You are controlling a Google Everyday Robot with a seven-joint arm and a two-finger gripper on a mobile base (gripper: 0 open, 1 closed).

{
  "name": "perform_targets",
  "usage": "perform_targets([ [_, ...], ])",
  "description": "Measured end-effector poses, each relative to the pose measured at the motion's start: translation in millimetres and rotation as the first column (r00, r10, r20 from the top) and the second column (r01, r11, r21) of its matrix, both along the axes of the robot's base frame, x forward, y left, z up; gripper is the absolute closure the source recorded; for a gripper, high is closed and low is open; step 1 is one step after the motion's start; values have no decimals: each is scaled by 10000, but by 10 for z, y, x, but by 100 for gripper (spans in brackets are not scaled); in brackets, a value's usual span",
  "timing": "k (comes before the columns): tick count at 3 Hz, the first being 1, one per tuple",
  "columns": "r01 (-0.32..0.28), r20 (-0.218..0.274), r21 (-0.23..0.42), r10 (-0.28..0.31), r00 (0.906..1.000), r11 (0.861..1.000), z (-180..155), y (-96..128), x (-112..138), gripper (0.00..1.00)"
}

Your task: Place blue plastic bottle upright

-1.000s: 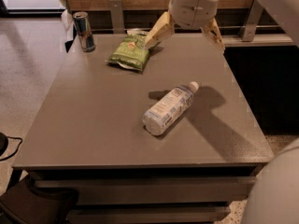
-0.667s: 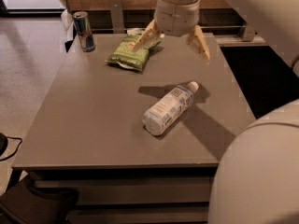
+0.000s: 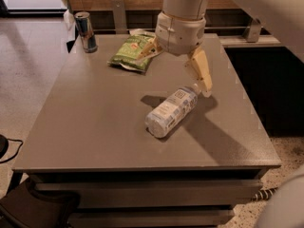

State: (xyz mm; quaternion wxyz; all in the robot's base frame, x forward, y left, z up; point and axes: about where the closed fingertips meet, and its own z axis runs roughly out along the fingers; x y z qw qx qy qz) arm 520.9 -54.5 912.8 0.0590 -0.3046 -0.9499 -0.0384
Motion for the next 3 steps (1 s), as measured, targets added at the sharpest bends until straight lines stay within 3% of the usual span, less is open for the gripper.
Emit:
perform_targets([
  [1,1063,-644,228,-1047,9924,9941,-30,-87,-314,0],
  [3,860,-70,629,-857,9963,9943,-59,34,-192,0],
])
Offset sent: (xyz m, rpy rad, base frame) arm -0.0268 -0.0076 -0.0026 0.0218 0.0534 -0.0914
